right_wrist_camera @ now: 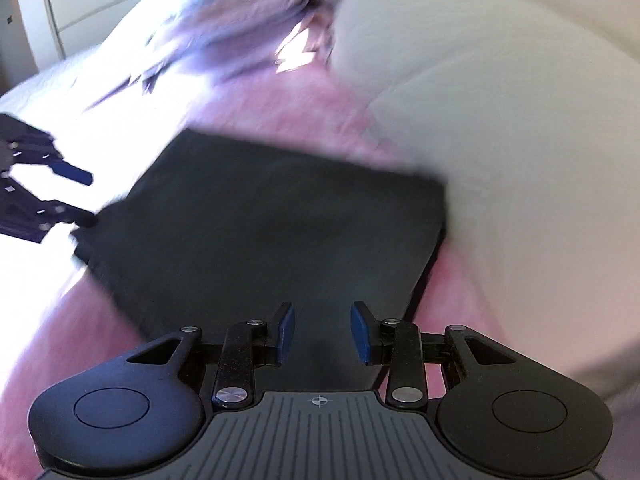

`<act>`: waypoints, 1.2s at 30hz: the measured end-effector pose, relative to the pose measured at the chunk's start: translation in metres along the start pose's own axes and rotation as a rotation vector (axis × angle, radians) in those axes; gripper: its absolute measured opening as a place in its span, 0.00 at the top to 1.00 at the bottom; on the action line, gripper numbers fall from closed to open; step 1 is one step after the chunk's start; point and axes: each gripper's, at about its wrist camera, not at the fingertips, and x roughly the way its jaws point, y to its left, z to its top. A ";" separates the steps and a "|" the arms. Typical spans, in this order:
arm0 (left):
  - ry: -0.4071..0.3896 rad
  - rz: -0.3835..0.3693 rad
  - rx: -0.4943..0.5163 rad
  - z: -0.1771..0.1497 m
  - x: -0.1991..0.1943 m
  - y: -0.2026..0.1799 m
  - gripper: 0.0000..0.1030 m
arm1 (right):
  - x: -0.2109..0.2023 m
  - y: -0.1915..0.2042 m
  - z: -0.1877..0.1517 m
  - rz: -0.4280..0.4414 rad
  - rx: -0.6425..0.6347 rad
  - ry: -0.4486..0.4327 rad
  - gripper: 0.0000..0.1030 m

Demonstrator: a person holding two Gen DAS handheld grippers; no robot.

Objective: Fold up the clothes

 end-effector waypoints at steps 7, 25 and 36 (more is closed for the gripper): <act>0.010 0.044 0.022 0.011 0.010 -0.002 0.58 | 0.004 0.011 -0.007 -0.027 0.012 -0.002 0.63; -0.043 0.050 -0.196 -0.042 -0.043 -0.028 0.27 | -0.055 0.050 -0.069 -0.126 0.204 -0.027 0.29; -0.131 0.061 -0.494 -0.100 -0.098 -0.038 0.12 | -0.083 0.116 -0.122 -0.173 0.449 -0.069 0.27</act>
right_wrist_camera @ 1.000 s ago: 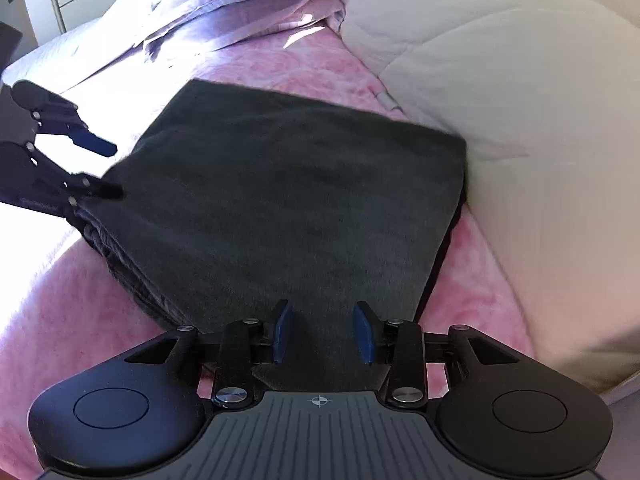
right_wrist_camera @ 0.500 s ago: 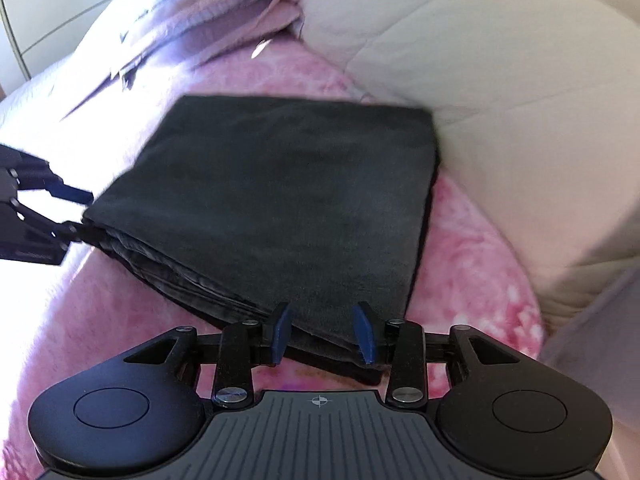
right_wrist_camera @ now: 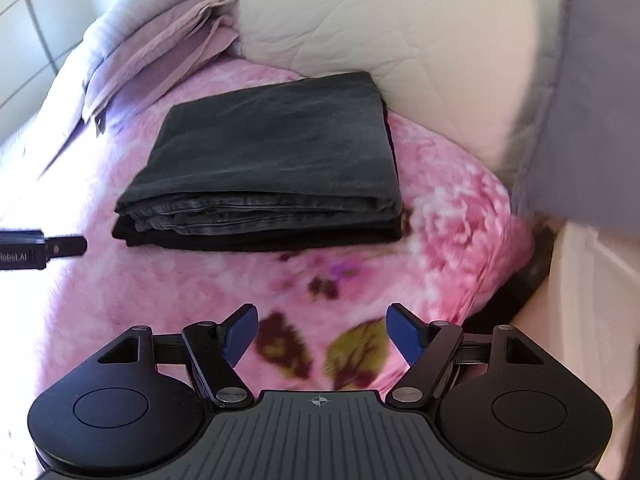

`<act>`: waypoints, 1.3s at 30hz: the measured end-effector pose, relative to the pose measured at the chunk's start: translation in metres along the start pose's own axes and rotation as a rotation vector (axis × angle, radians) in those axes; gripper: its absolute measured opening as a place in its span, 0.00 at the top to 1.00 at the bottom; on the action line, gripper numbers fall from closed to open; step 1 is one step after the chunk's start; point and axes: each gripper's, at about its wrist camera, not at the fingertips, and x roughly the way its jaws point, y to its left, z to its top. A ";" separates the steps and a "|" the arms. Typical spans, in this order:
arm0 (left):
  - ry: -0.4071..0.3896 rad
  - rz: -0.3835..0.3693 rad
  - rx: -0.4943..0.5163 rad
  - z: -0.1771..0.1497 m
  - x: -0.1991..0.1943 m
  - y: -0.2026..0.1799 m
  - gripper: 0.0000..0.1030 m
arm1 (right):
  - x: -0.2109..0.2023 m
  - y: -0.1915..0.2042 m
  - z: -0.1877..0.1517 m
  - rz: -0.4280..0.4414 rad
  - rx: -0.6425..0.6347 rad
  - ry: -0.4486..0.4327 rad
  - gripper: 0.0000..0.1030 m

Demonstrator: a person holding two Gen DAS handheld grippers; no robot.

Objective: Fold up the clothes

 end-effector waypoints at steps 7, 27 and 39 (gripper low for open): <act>-0.027 -0.024 0.032 -0.030 -0.033 -0.015 0.12 | -0.018 0.021 -0.012 -0.018 -0.007 -0.003 0.27; 0.030 -0.058 -0.009 -0.073 -0.046 -0.029 0.15 | -0.032 0.050 -0.044 -0.077 -0.063 -0.035 0.26; 0.016 -0.041 -0.021 -0.080 -0.072 -0.030 0.15 | -0.057 0.070 -0.053 -0.076 -0.062 -0.038 0.26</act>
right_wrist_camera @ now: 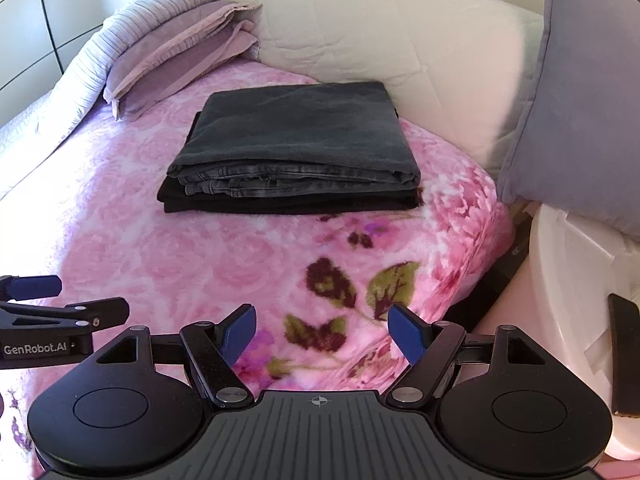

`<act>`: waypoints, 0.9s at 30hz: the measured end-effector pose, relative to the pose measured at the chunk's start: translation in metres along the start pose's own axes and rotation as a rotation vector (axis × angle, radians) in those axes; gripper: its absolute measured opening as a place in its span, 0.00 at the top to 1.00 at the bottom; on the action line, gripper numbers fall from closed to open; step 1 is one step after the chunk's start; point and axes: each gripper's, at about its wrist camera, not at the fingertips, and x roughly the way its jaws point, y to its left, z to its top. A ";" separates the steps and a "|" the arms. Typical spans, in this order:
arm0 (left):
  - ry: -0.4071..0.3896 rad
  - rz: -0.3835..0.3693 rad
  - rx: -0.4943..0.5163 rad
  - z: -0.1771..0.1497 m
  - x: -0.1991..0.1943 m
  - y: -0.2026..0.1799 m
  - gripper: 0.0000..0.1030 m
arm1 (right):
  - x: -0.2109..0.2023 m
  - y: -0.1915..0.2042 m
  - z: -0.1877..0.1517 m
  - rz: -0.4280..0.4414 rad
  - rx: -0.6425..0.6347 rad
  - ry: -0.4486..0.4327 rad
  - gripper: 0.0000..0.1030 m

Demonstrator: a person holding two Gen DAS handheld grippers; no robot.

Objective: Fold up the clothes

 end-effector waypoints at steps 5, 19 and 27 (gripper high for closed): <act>-0.020 0.014 -0.006 0.003 -0.005 -0.002 0.15 | -0.007 0.005 0.001 0.009 -0.004 -0.004 0.26; -0.026 0.011 -0.013 0.003 -0.009 -0.001 0.14 | -0.013 0.010 0.007 0.017 -0.011 -0.010 0.26; -0.020 0.003 -0.019 0.005 -0.008 0.001 0.14 | -0.013 0.013 0.010 0.012 -0.015 -0.010 0.26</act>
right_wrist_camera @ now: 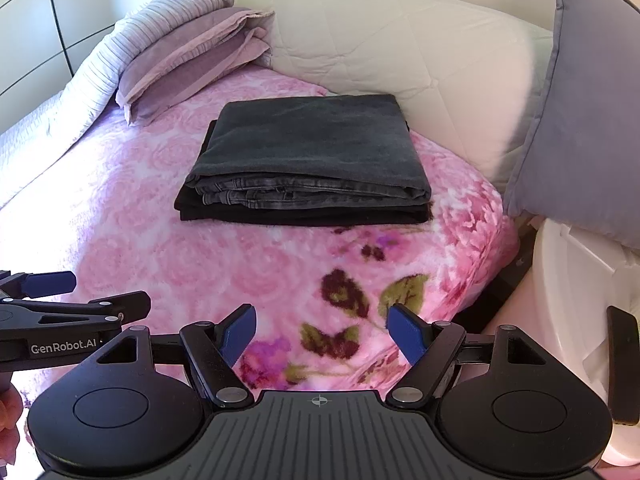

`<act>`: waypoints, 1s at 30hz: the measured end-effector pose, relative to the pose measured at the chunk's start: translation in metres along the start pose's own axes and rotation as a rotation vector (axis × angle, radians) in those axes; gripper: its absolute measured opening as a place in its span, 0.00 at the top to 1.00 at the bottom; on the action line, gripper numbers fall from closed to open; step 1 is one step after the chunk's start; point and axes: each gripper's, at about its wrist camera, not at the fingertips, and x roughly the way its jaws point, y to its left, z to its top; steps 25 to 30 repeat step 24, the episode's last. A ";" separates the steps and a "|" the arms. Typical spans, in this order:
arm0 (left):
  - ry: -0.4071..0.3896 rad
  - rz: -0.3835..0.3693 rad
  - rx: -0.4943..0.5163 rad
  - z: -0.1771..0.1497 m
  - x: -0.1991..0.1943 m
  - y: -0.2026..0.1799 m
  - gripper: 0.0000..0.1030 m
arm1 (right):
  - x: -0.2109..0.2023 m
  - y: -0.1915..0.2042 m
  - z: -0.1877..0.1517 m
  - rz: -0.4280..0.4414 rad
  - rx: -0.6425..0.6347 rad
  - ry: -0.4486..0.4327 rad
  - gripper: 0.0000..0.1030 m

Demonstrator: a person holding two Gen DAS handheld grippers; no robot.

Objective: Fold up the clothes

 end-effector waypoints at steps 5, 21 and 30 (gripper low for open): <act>0.000 -0.002 0.006 0.001 0.000 -0.001 0.14 | -0.001 -0.001 0.002 0.000 0.003 -0.003 0.26; 0.003 -0.001 -0.001 0.004 -0.001 -0.002 0.13 | -0.003 0.001 0.005 -0.005 -0.001 -0.001 0.26; 0.006 -0.005 0.001 0.002 -0.001 -0.003 0.13 | -0.004 0.000 0.006 -0.007 0.000 -0.002 0.26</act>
